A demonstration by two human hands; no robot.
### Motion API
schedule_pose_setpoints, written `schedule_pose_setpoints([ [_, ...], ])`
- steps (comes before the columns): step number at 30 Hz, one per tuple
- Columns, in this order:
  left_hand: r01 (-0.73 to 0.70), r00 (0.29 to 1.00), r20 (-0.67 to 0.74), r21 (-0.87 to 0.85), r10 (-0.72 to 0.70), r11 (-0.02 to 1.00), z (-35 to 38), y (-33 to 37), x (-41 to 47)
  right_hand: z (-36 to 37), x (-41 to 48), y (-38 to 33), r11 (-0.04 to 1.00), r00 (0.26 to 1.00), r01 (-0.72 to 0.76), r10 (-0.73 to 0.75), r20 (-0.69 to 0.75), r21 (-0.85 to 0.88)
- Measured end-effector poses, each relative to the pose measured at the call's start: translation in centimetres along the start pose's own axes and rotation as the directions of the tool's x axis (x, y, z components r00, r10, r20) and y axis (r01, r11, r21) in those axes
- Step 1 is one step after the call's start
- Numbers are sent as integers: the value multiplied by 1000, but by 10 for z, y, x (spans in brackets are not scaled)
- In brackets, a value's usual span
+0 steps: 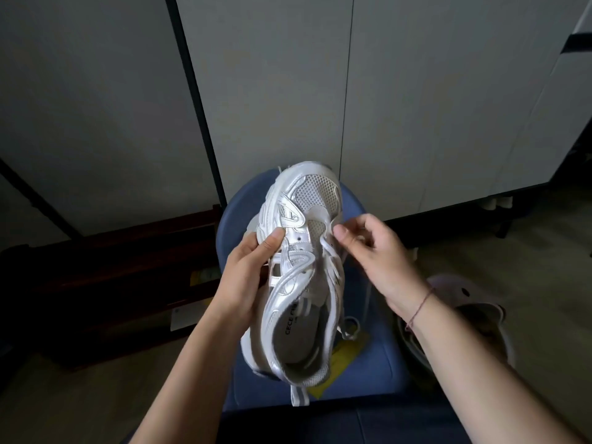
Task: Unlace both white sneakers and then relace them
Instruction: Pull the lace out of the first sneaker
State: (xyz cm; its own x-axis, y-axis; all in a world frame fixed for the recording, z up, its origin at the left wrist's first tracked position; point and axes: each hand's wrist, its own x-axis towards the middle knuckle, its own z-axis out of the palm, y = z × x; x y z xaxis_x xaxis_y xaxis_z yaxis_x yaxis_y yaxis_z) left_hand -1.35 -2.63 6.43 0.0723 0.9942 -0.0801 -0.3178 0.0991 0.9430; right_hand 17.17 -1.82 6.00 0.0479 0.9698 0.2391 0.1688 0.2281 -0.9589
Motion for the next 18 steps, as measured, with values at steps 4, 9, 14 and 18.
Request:
schedule_pose_setpoints([
  [4, -2, 1000, -30, -9, 2, 1000, -3, 2, -1, -2, -1, 1, 996, 994, 85, -82, 78, -35],
  [9, 28, 999, -41, -12, -29, 1000, -2, 0, -1, -7, 14, 0, 823, 975, -16, 138, -174, 567],
  [14, 27, 998, -64, -52, -30, 998, -7, 1, 1, -59, 22, -5, 276, 926, 39, 352, -139, 960],
  [18, 18, 997, -81, -58, -22, 998, -8, 1, 4, -68, 17, -8, 169, 947, -6, 316, -48, 986],
])
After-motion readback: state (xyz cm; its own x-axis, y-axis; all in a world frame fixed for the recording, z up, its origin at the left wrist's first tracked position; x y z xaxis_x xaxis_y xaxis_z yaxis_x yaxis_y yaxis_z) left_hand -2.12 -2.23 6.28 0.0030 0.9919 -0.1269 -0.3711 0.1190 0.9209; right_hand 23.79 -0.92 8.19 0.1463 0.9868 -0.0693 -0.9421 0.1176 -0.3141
